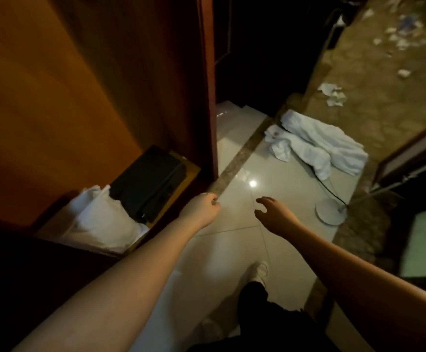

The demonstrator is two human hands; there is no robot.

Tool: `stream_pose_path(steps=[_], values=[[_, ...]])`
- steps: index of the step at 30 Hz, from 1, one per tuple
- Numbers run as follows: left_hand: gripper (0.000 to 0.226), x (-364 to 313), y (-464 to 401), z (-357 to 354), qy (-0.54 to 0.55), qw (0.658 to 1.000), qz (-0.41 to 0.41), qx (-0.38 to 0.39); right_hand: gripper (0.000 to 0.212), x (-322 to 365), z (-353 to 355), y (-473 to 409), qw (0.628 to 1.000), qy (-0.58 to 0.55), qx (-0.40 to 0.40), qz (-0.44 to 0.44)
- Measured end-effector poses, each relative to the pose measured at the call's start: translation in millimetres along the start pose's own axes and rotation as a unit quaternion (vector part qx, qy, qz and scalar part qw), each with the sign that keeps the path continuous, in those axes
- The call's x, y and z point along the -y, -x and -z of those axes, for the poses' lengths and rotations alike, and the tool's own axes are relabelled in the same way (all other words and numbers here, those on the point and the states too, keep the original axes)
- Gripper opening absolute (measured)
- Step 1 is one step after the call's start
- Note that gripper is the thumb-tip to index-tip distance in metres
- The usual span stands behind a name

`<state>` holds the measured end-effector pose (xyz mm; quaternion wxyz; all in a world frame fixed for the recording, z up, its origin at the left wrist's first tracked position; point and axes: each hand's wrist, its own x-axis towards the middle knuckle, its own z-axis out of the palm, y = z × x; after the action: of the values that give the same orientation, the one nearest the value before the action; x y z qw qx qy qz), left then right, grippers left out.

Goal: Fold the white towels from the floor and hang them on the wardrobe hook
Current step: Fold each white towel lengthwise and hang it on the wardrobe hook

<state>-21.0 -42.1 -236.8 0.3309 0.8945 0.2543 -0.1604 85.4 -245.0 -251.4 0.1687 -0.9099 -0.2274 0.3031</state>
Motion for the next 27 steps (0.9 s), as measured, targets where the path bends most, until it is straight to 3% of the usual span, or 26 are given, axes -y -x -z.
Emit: stream_pose_path(steps=[5,13,27], values=[[0.045,-60.4,-61.2,-37.0,-0.043,0.998,-0.020,0.047,0.050,-75.9,10.1,-17.1,0.996,-0.044,-0.005,-0.072],[0.040,-168.6,-213.0,-84.1,-0.083,0.989,-0.032,0.116,0.048,-201.1,76.2,-113.1,0.984,-0.080,0.002,-0.160],[0.034,-306.0,-467.0,-99.1,-0.086,0.988,-0.049,0.121,0.054,-324.1,228.3,-303.1,0.965,-0.061,0.015,-0.254]])
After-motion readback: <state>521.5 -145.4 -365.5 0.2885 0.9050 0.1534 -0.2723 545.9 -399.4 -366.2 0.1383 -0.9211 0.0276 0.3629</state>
